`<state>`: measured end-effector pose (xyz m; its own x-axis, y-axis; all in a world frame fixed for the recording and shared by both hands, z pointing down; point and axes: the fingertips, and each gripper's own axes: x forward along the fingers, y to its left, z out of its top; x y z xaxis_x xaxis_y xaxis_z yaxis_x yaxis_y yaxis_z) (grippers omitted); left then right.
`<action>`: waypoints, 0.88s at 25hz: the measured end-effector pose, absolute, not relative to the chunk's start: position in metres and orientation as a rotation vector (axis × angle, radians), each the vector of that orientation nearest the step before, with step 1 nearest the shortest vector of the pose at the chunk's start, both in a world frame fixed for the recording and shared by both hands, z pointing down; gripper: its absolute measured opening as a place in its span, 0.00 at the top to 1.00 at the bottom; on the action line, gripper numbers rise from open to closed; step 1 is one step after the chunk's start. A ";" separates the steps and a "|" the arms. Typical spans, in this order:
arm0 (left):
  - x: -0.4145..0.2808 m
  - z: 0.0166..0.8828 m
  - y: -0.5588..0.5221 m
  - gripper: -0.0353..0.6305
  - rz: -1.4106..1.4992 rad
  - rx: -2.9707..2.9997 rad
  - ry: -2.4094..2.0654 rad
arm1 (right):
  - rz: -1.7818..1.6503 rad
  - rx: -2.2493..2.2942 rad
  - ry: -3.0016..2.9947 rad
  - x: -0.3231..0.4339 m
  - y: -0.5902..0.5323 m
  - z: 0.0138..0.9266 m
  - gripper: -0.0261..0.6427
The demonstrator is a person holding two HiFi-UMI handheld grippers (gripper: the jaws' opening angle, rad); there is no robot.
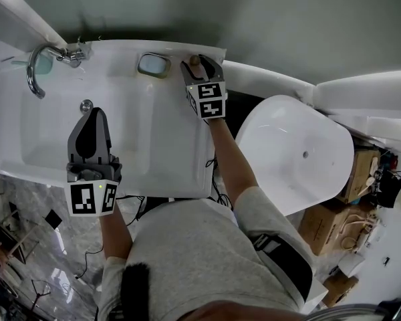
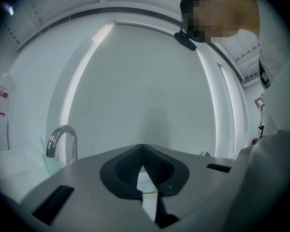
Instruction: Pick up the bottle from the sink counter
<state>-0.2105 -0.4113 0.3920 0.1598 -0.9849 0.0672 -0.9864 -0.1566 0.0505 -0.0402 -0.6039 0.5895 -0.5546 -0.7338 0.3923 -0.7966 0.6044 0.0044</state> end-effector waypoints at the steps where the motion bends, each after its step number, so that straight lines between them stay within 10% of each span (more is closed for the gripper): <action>1: -0.211 0.393 -0.411 0.94 0.031 2.326 -1.986 | 0.235 1.239 -2.479 -0.041 -0.605 0.589 0.63; 22: -0.214 0.387 -0.404 0.94 0.042 2.353 -1.986 | 0.253 1.280 -2.565 -0.039 -0.585 0.561 0.74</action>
<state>-0.2140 -0.4035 0.3870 0.1689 -0.9838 0.0607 -0.9854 -0.1674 0.0302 -0.0389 -0.5850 0.5608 -0.5767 -0.7563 0.3089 -0.8021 0.5959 -0.0384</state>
